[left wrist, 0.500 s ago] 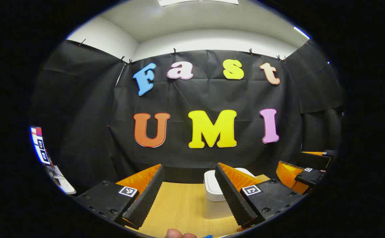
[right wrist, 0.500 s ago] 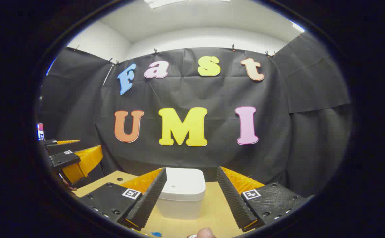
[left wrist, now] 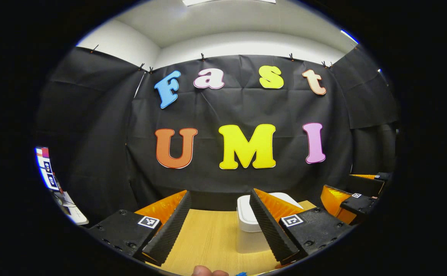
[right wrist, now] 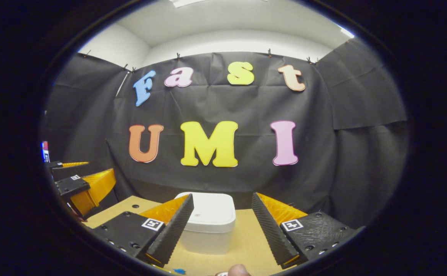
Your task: Press the lid of the desktop garbage bin to open it, pick up the crumpled paper on the desktop and throw it into the bin, then pick up the pop can on the desktop and drop it into the bin, and finally close the garbage bin lid.
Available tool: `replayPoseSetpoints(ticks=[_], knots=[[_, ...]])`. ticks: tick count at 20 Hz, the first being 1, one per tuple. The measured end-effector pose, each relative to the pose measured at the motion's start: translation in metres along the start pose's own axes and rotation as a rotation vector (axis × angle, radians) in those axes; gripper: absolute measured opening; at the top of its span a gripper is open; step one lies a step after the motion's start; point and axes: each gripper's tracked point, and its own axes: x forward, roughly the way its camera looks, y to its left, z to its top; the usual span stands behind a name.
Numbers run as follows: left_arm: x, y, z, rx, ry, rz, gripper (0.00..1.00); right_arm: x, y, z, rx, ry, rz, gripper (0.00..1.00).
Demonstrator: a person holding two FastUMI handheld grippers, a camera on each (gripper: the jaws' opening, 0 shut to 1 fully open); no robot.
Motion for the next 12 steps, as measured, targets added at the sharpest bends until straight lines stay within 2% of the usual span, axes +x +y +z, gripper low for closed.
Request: replayPoseSetpoints(ticks=[1,12], knots=[[-0.0017,0.0004,-0.0006,0.000,-0.002,0.003,0.99,-0.0013,-0.0014,-0.0011,0.000,-0.002,-0.002,0.98],[-0.0074,-0.0057,-0.0047,0.003,0.011,0.007,0.99,-0.0063,-0.0052,-0.0069,0.008,0.024,0.004,0.96]])
